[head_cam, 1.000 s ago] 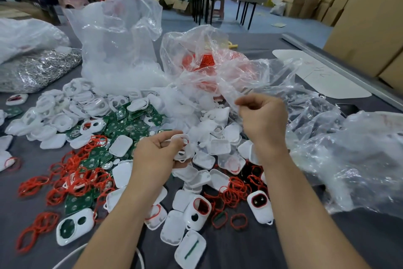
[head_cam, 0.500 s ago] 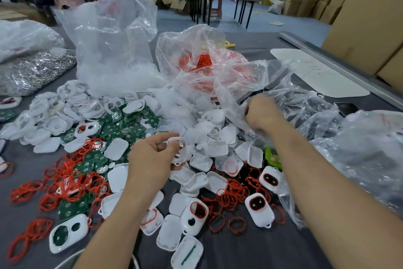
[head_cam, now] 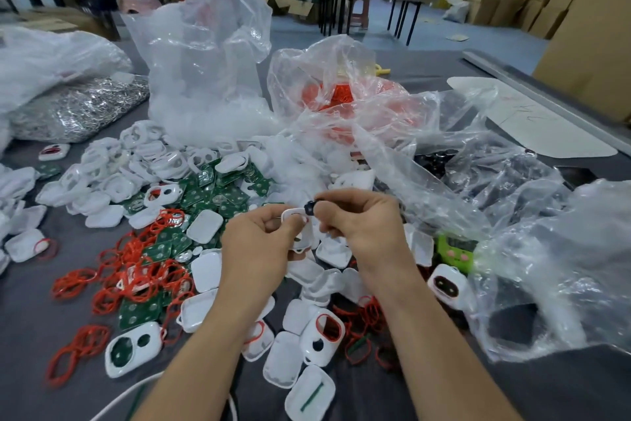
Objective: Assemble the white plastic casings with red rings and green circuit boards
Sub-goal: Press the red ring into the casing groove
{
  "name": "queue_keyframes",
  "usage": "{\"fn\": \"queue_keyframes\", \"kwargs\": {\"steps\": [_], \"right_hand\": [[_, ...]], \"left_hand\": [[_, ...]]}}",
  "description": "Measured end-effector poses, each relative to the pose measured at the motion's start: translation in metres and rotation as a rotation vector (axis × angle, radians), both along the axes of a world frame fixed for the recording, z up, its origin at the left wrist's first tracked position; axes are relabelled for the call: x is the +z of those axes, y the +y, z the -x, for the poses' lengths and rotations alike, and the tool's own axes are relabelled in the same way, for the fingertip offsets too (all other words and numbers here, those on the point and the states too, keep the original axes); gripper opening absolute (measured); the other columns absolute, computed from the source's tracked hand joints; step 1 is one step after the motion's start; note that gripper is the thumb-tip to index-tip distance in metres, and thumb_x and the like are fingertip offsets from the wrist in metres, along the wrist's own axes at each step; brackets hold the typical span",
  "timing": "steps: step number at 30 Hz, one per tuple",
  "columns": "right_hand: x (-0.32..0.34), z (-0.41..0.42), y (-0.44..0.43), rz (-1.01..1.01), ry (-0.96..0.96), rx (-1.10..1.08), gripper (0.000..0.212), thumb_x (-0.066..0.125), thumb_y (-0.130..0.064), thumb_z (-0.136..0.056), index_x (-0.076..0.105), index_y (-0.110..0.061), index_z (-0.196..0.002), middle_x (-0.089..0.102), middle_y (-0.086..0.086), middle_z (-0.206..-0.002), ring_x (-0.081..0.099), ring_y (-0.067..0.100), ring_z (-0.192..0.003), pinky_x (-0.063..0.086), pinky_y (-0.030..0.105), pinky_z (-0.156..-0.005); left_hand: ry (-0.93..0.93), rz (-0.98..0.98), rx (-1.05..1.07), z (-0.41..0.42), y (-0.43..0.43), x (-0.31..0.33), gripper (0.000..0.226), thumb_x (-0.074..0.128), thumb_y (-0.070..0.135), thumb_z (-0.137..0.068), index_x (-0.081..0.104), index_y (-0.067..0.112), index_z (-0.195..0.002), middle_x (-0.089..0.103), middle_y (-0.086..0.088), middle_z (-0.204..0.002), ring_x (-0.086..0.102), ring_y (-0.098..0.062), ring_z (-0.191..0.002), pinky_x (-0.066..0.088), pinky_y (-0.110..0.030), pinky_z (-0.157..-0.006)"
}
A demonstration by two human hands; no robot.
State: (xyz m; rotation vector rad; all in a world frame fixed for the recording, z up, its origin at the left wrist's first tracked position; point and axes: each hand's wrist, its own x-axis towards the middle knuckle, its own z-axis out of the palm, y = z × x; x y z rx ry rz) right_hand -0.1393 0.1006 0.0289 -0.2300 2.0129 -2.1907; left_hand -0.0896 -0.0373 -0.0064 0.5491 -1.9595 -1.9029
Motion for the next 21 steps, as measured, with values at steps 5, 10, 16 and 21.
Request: {"fn": "queue_keyframes", "kwargs": {"steps": [5, 10, 16, 21], "right_hand": [[-0.016, 0.0, -0.006, 0.196, -0.227, 0.037, 0.032, 0.07, 0.011, -0.086, 0.083, -0.014, -0.072, 0.077, 0.009, -0.076, 0.071, 0.013, -0.064, 0.057, 0.019, -0.061], [-0.018, 0.004, -0.004, 0.296, -0.247, 0.023, 0.025, 0.072, 0.006, -0.086, 0.082, -0.011, -0.072, 0.078, 0.013, -0.078, 0.076, 0.02, -0.072, 0.061, 0.024, -0.069], [-0.025, 0.006, -0.001, 0.037, -0.028, -0.031, 0.033, 0.079, 0.011, -0.075, 0.083, -0.021, -0.081, 0.08, 0.008, -0.085, 0.077, 0.021, -0.079, 0.059, 0.026, -0.072], [-0.024, 0.004, -0.002, -0.06, 0.108, -0.075, 0.031, 0.081, 0.007, -0.074, 0.081, -0.024, -0.073, 0.079, 0.002, -0.075, 0.076, 0.016, -0.071, 0.057, 0.02, -0.066]], "left_hand": [[-0.017, -0.188, -0.071, -0.001, -0.001, 0.006, 0.017, 0.071, 0.003, -0.093, 0.081, 0.016, -0.095, 0.078, -0.011, -0.081, 0.072, -0.017, -0.073, 0.062, -0.033, -0.062], [-0.037, -0.33, -0.146, 0.0, -0.006, 0.01, 0.026, 0.063, -0.001, -0.094, 0.083, 0.016, -0.095, 0.079, -0.014, -0.097, 0.075, -0.022, -0.086, 0.061, -0.029, -0.064], [-0.03, -0.257, -0.156, 0.0, -0.009, 0.007, 0.026, 0.06, -0.001, -0.098, 0.078, 0.016, -0.105, 0.08, -0.007, -0.088, 0.075, -0.013, -0.078, 0.062, -0.031, -0.061], [-0.013, -0.111, -0.058, -0.002, -0.006, 0.004, 0.021, 0.07, 0.005, -0.094, 0.07, 0.017, -0.111, 0.077, -0.002, -0.073, 0.071, -0.005, -0.068, 0.062, -0.034, -0.057]]}}
